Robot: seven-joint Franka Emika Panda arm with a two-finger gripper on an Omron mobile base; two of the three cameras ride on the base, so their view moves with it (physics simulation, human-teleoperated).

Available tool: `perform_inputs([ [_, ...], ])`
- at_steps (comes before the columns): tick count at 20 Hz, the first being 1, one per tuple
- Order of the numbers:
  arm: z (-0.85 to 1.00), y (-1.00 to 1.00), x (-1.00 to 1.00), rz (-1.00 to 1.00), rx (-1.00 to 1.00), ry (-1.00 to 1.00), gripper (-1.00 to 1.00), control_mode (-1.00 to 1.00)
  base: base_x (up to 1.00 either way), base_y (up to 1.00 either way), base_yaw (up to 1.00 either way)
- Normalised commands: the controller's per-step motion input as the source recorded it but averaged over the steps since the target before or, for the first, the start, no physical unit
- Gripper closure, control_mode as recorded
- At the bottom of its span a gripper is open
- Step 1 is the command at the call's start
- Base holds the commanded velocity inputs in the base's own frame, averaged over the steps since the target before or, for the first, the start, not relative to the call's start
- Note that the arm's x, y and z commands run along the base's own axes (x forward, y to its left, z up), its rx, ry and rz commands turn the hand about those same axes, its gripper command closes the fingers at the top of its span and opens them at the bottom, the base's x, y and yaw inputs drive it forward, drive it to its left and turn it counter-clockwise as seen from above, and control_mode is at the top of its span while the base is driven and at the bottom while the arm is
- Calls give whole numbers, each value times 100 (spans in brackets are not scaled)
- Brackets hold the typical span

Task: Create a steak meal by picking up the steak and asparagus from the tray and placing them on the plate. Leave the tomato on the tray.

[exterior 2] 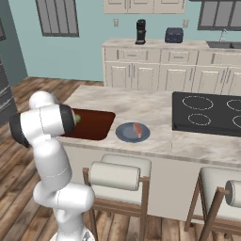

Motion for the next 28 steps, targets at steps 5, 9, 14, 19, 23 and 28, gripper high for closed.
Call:
perform_inputs([
  [5,-23,0,26,-2,0,0,-100,-100,0,0,0],
  [9,-29,0,26,-1,0,0,-100,-100,0,0,0],
  [14,-33,0,24,-1,0,0,-100,-100,0,0,0],
  [19,-36,0,23,-1,0,0,-100,-100,0,0,0],
  [23,-33,0,28,-1,0,0,-100,-100,0,0,0],
  [28,-34,0,30,0,0,0,-100,-100,0,0,0],
])
